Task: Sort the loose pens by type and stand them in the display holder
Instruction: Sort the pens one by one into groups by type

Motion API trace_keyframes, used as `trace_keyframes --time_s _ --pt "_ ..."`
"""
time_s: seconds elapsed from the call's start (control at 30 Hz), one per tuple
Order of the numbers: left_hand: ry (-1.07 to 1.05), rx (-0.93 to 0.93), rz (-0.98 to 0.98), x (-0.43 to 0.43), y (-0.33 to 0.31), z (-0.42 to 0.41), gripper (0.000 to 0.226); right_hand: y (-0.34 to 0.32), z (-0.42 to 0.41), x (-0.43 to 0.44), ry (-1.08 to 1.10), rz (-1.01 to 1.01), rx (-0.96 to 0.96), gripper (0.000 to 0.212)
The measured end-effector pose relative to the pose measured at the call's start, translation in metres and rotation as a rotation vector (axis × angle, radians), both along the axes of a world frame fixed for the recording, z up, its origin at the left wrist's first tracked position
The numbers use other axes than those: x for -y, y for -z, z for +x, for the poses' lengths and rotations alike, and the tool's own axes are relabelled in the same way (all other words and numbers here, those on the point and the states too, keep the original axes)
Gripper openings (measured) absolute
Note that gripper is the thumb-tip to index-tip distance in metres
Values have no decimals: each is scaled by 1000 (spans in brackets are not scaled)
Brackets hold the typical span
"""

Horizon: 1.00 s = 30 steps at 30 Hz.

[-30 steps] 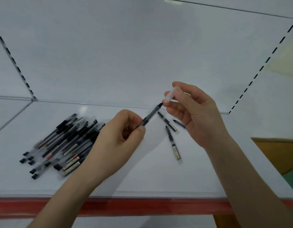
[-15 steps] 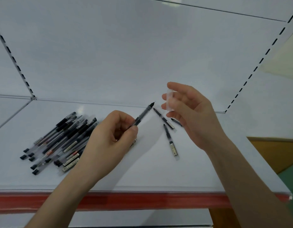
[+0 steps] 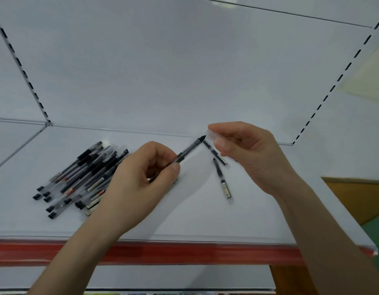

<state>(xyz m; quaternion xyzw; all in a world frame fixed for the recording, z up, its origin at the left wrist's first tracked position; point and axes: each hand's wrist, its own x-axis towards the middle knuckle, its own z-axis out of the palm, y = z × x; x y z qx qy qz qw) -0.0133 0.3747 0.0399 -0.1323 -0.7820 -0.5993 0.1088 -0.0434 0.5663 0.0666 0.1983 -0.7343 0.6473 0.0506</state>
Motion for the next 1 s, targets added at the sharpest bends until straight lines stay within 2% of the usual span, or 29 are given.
trace_keyframes --time_s 0.2,0.43,0.53,0.67,0.73,0.87,1.0 --pt "54 28 -53 5 -1 1 10 -7 0 -7 -86 131 -24 26" --pt "87 -11 -137 9 0 2 22 -24 -4 -17 -123 250 93 18" --pt "74 4 -156 9 1 2 13 -26 -5 -18 -135 295 91 17" --pt "81 10 -167 7 0 3 15 -22 -4 -12 -149 328 88 14" --pt "69 27 -112 4 -1 4 11 -17 -5 -8 -136 225 76 11" --pt "47 5 -31 -5 -1 5 10 -5 -3 8 -9 -136 128 18" --pt "-19 2 4 -13 6 5 11 10 4 28 205 -234 73 10"
